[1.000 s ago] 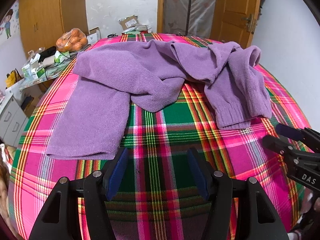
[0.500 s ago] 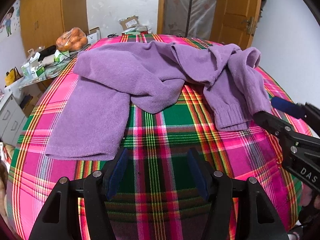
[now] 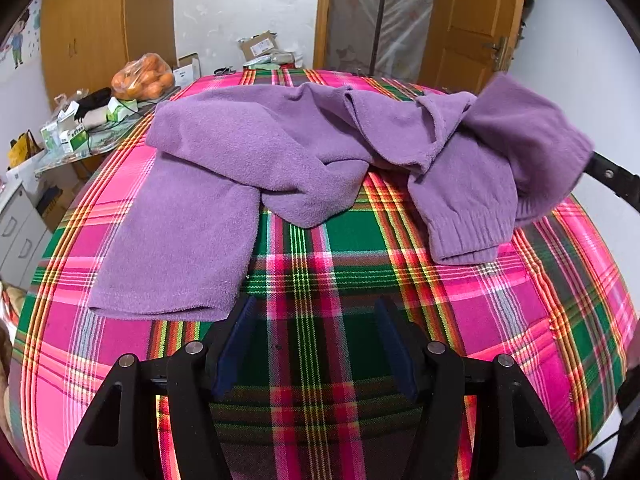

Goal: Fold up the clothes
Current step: 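Grasp the ribbed cuff of the lilac garment with the right gripper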

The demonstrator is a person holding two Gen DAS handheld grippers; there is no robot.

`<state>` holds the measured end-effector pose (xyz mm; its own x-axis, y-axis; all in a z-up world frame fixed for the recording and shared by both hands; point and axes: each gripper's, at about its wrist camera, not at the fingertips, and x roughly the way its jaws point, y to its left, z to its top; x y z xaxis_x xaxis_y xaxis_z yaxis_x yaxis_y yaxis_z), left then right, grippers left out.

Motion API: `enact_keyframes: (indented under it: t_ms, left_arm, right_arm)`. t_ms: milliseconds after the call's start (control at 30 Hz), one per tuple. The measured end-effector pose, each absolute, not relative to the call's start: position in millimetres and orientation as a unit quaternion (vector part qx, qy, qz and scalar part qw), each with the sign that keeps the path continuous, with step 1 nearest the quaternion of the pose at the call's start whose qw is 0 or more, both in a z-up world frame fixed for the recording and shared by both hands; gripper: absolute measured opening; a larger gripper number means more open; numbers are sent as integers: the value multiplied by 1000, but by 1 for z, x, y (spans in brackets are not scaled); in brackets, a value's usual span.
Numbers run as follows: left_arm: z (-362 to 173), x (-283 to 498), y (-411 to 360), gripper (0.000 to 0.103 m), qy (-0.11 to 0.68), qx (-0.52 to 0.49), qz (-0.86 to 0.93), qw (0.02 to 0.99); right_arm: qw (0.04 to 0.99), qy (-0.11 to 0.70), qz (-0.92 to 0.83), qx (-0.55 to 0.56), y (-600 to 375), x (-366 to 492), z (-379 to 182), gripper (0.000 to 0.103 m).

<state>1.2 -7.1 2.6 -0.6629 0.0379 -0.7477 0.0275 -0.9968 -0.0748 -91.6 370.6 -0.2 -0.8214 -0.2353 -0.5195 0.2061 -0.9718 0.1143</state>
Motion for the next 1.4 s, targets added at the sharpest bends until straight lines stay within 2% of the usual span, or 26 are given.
enact_keyframes:
  t_ms: [167,400,467,533,700,1000,1167,1400]
  left_arm:
    - [4,0,-9,63,-48,-410,911,5]
    - [7,-3,-6,63,-107,-413,902,65]
    - [7,-5,-1,63,-125,-415,897,87]
    - [7,-7,7,63,-134,-417,893,101]
    - [8,-13,13,63,-159,-416,887,121]
    - [6,-31,4,63,-276,-422,847,165]
    - [9,-43,14,63,-287,-420,846,160]
    - [11,-51,22,63,-298,-416,845,152]
  right_arm:
    - [50,-126,-940,314,445,-103,-22,6]
    - [87,-183,-909,364,468,-106,-52,8]
    - [110,-201,-899,374,466,-106,-57,19]
    - [126,-199,-897,375,463,-106,-59,27]
    - [164,-188,-893,374,457,-104,-61,36]
    - [224,-162,-890,362,444,-101,-57,39]
    - [220,-147,-903,338,442,-103,-48,39]
    - [160,-210,-904,336,477,-113,-59,39]
